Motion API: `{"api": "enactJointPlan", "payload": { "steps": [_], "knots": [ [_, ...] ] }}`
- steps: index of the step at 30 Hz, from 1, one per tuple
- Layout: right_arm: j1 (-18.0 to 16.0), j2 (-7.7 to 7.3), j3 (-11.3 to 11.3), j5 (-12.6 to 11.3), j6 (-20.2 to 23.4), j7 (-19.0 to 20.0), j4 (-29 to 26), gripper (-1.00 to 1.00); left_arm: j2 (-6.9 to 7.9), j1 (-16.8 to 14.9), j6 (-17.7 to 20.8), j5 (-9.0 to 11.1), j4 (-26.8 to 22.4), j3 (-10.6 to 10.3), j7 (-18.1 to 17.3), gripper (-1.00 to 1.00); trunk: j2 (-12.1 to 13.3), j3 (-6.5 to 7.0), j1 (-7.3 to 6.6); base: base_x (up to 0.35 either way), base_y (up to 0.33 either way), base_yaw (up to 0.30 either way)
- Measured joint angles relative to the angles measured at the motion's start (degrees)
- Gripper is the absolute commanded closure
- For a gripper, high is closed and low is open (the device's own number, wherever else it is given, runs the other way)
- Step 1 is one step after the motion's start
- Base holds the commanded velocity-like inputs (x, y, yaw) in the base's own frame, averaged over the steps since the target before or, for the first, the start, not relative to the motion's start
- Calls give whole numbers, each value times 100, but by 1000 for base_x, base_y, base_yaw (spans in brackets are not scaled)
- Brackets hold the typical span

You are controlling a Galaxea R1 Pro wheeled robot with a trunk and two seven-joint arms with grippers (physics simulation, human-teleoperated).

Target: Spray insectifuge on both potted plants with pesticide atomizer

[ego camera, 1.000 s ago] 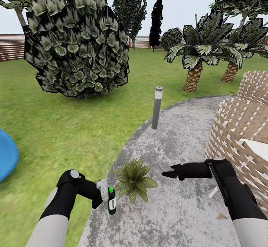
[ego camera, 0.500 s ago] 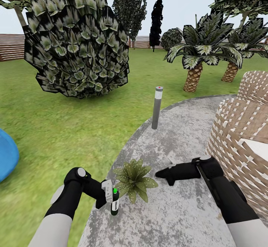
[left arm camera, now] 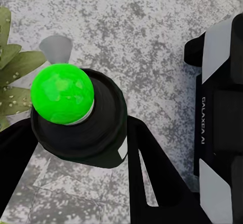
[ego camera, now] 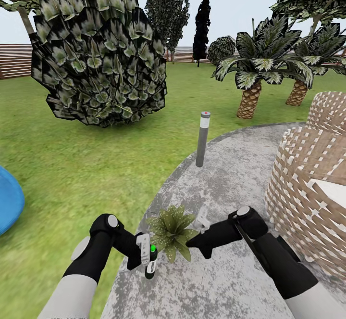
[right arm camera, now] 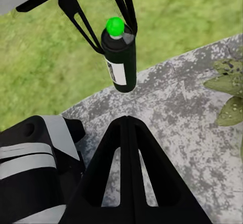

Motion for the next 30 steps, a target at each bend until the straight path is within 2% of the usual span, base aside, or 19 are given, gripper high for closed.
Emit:
{"api": "enactJointPlan", "payload": {
  "steps": [4, 11, 19, 21, 24, 25, 30],
  "knots": [
    [0, 0, 20, 1, 0, 0, -6, 100, -3, -22, 0, 0, 0, -138, 6, 100, 0, 0, 0, 0, 0, 0],
    [0, 8, 28, 0, 0, 0, -70, 100, -24, -25, 274, -3, 1, -725, 5, 100, 0, 0, 0, 0, 0, 0],
    [0, 10, 30, -2, 0, 0, -85, 100, -28, -25, 303, -3, -5, -841, 4, 100, 0, 0, 0, 0, 0, 0],
    [0, 14, 35, -2, 0, 0, -81, 100, -31, -25, 361, -3, -7, -1029, 4, 100, 0, 0, 0, 0, 0, 0],
    [0, 16, 38, -3, 0, 0, -78, 100, -33, -25, 690, 1, -2, -1474, 5, 100, 0, 0, 0, 0, 0, 0],
    [0, 12, 39, -4, 0, 0, -79, 100, -33, -25, 733, 3, -2, -1564, 5, 100, 0, 0, 0, 0, 0, 0],
    [0, 16, 39, -5, 0, 0, -80, 100, -32, -30, 789, -1, -8, -1663, 5, 100, 0, 0, 0, 0, 0, 0]
  ]
}}
